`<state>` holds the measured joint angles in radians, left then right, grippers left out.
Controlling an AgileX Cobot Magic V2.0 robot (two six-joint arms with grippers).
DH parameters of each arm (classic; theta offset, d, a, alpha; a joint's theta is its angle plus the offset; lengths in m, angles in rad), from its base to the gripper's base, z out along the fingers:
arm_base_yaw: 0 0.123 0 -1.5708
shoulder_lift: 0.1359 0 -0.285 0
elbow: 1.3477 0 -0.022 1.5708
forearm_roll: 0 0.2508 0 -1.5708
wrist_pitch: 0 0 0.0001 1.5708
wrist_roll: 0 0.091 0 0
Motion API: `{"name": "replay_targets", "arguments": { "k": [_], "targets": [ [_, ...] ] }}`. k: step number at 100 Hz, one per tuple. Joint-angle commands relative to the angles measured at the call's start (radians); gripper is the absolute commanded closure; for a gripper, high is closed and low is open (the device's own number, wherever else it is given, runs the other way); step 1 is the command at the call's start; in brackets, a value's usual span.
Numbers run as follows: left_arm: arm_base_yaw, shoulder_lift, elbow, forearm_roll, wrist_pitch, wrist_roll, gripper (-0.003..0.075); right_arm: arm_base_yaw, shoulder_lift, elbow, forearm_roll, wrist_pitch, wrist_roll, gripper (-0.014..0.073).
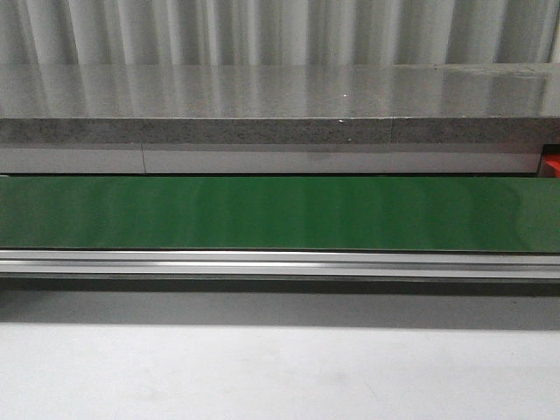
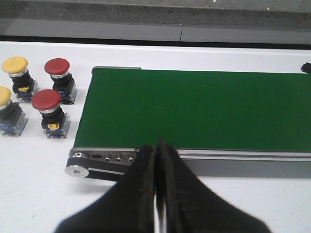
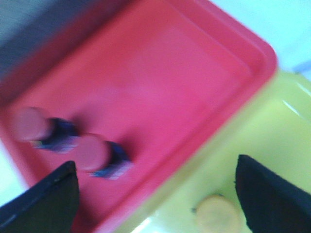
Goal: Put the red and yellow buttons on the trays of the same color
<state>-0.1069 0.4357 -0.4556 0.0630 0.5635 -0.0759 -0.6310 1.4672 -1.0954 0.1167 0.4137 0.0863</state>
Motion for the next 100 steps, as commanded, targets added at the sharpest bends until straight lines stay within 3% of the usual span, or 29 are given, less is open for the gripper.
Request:
{"name": "replay_targets", "arguments": {
  "k": [1,23,34,69,76,83,100],
  "targets": [
    [-0.008,0.006,-0.03,-0.006,-0.075,-0.008,0.0741,0.075,-0.141,-0.021,0.005,-0.039,-0.052,-0.0053],
    [-0.008,0.006,-0.03,-0.006,-0.075,-0.008,0.0741,0.292,-0.348,-0.004,0.005,0.078,-0.212,-0.0052],
    [-0.008,0.006,-0.03,-0.006,-0.075,-0.008,0.0741,0.385,-0.458,0.061,0.005,0.116,-0.225,-0.0052],
    [-0.008,0.006,-0.03,-0.006,-0.075,-0.008,0.0741,0.518,-0.851,0.408,0.006,0.168,-0.224,-0.0018],
    [-0.008,0.006,-0.03,-0.006,-0.075,-0.008,0.0741,0.518,-0.913,0.456,0.006,0.196,-0.224,0.0062],
    [-0.008,0.006,-0.03,-0.006,-0.077,-0.008,0.0741,0.518,-0.961,0.492,0.006,0.206,-0.224,0.0194],
    [-0.008,0.006,-0.03,-0.006,-0.077,-0.008,0.0741,0.518,-1.023,0.517,0.007,0.206,-0.222,0.0601]
  ]
}}
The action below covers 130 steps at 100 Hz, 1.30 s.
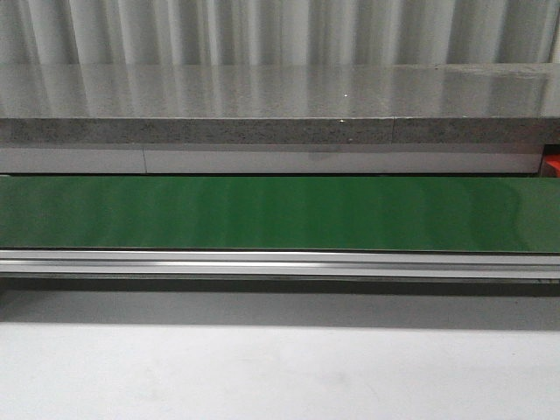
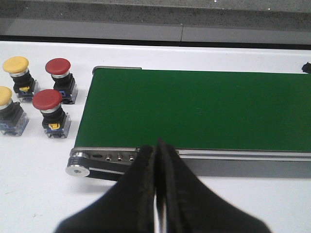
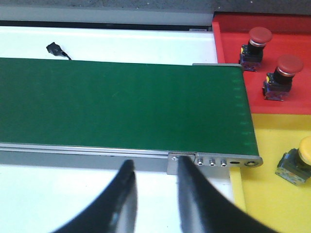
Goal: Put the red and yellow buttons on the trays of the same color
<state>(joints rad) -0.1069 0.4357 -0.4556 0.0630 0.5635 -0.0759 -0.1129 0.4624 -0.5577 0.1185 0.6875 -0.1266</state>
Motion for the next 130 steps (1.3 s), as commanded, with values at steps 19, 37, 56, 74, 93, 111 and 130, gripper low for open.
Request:
{"name": "replay_targets", "arguments": {
  "k": [19,37,56,74,93,111,130],
  "targets": [
    [-0.008,0.006,-0.03,-0.006,-0.077,-0.008,0.0734,0.0,-0.019,-0.021,0.005,-0.07,-0.009,0.0661],
    [-0.008,0.006,-0.03,-0.006,-0.077,-0.008,0.0504,0.0,-0.019,-0.021,0.005,-0.071,-0.009,0.0661],
    [-0.008,0.006,-0.028,0.001,-0.093,-0.008,0.009,0.0,-0.019,-0.021,0.005,-0.071,-0.009,0.0661],
    [-0.006,0.025,-0.057,0.004,-0.104,-0.062,0.0066,0.0,-0.019,-0.021,0.005,-0.071,-0.009,0.0661],
    [0.044,0.179,-0.209,0.114,-0.08,-0.315,0.0071,0.0,-0.019,-0.021,0.005,-0.071,-0.009,0.0661],
    [0.15,0.402,-0.352,0.11,-0.066,-0.375,0.0071,0.0,-0.019,-0.021,0.005,-0.071,-0.009,0.0661],
    [0.262,0.636,-0.438,0.063,-0.066,-0.375,0.0071,0.0,-0.019,-0.021,0.005,-0.071,-0.009,0.0661]
  ]
}}
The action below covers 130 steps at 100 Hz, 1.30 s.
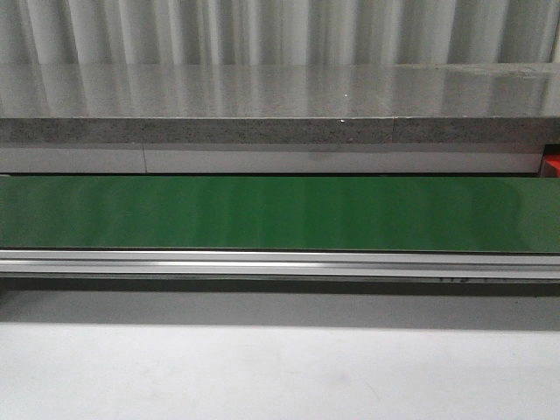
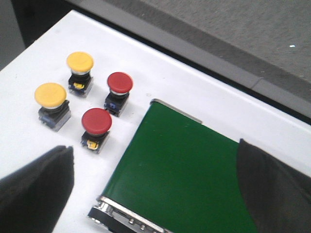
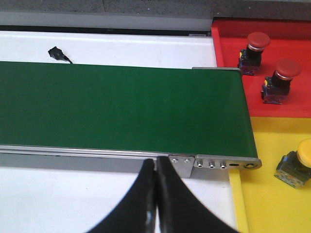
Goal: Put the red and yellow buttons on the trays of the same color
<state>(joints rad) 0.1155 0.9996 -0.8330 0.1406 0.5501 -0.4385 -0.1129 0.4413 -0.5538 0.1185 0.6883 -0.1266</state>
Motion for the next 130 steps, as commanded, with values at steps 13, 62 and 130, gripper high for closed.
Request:
{"name": "replay_targets", "arguments": {
  "k": [13,62,130],
  "targets": [
    [0.09,0.203,-0.095,-0.015,-0.071,-0.012,0.0071,0.0,0.002,-0.025,0.005,-0.072,-0.009,0.0661],
    [0.143,0.502,-0.114,-0.014,-0.258,-0.012,0.0071,0.0,0.002,-0.025,0.005,-0.072,-0.009,0.0661],
    [0.143,0.733,-0.25,-0.014,-0.236,-0.012,0.0206,0.0,0.002,-0.025,0.005,-0.072,-0.009,0.0661]
  ]
}}
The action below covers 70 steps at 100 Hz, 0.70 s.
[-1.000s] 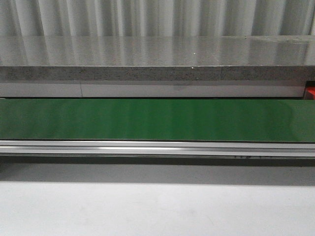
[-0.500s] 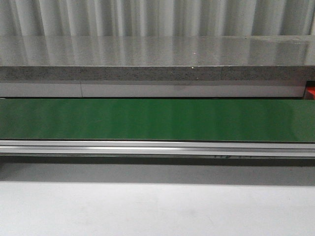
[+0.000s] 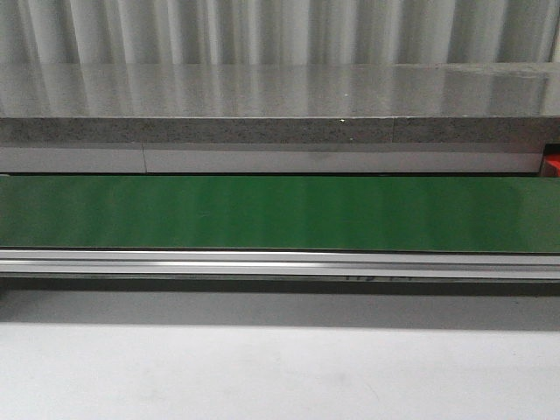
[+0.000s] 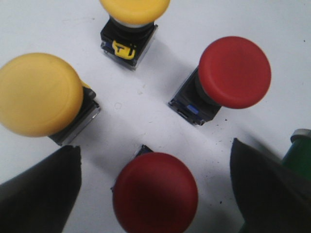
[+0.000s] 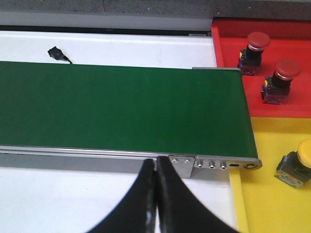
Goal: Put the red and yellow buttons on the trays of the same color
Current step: 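Move the left gripper down over a red button on the white surface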
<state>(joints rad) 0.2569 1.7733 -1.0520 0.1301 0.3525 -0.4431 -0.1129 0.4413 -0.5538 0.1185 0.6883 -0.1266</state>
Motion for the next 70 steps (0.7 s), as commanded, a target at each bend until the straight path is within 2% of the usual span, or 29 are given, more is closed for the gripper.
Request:
{"name": "replay_targets", "arguments": {
  "k": [1,11,26,37,58,70],
  "targets": [
    [0.002,-0.041,-0.031,-0.004,-0.038,-0.008,0.0214,0.0,0.002,-0.025,0.005,-0.072,-0.009,0.0661],
    [0.002,-0.041,-0.031,-0.004,-0.029,-0.008,0.036,0.0,0.002,-0.025,0.005,-0.072,-0.009,0.0661],
    [0.002,-0.041,-0.031,-0.004,0.001,-0.008,0.0619,0.0,0.002,-0.025,0.005,-0.072,-0.009,0.0661],
    [0.002,-0.047,-0.031,-0.004,0.028,-0.003,0.0742,0.0,0.002,-0.025,0.005,-0.072,-0.009,0.0661],
    [0.002,-0.162,-0.031,-0.004,0.054,0.002,0.0741,0.0,0.002,-0.025,0.005,-0.072,-0.009,0.0661],
    [-0.004,-0.279,-0.038,-0.013,0.115,0.03,0.0741,0.0,0.002,-0.025,0.005,-0.072,-0.009,0.0661]
  ]
}}
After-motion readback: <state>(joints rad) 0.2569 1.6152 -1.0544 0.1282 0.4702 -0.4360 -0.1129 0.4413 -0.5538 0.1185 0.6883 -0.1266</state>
